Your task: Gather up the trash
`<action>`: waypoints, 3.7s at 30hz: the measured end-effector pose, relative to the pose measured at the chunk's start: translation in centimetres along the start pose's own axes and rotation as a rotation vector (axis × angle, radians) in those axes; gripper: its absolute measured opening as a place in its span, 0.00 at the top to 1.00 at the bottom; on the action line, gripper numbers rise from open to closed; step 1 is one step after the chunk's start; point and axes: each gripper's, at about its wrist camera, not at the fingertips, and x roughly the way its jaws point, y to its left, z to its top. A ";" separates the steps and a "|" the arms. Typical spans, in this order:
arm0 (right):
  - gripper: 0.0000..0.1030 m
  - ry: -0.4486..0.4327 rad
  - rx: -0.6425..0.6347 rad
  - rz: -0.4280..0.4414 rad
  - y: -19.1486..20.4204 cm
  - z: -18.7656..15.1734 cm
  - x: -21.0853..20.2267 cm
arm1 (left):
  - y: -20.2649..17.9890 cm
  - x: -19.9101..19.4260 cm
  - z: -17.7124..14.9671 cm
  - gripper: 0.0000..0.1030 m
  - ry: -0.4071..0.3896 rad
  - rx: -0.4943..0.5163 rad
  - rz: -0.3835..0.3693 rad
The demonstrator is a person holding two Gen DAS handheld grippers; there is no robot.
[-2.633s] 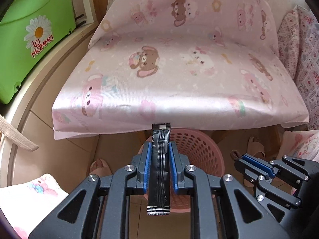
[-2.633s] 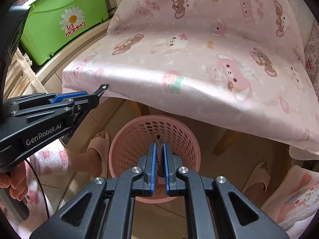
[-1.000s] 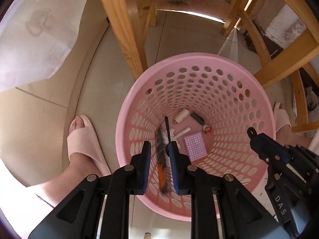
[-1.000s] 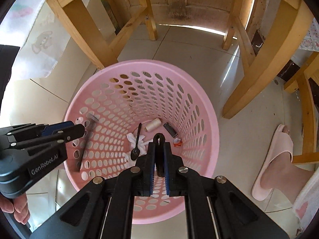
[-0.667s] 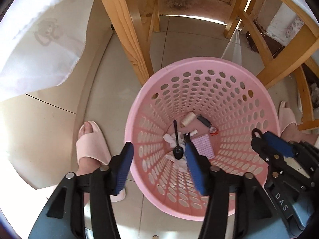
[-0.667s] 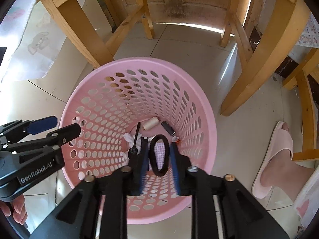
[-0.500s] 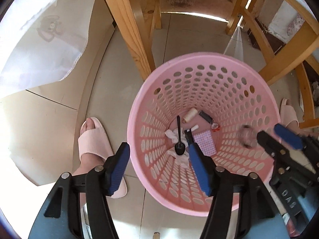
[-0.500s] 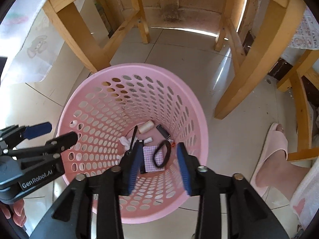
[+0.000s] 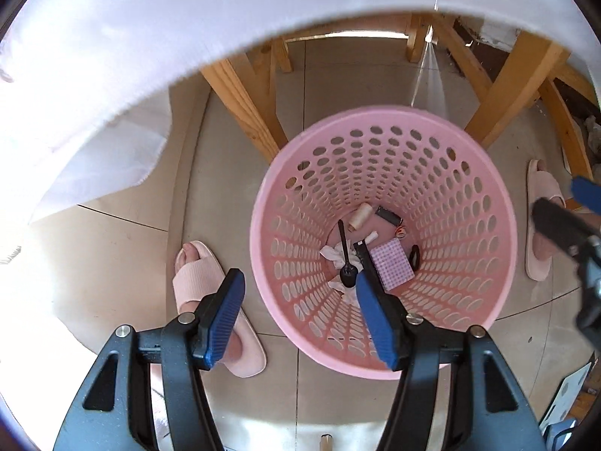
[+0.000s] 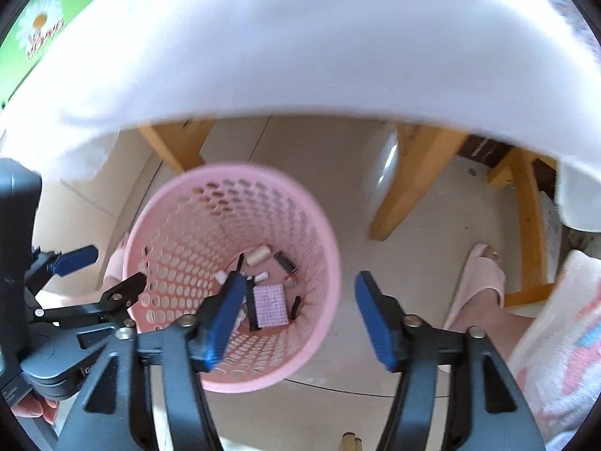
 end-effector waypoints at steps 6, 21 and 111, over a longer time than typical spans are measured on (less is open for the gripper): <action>0.26 -0.005 -0.062 0.043 -0.9 0.6 -3.8 | 0.1 -4.2 0.1 0.26 -0.098 -0.009 0.007; 0.18 -0.371 -0.154 0.095 -1.0 0.4 -16.7 | 3.8 -14.6 -2.2 0.16 -0.371 -0.156 -0.028; 0.12 -0.507 0.047 0.018 -3.2 1.2 -19.5 | 5.3 -21.6 -2.7 0.01 -0.671 -0.262 -0.016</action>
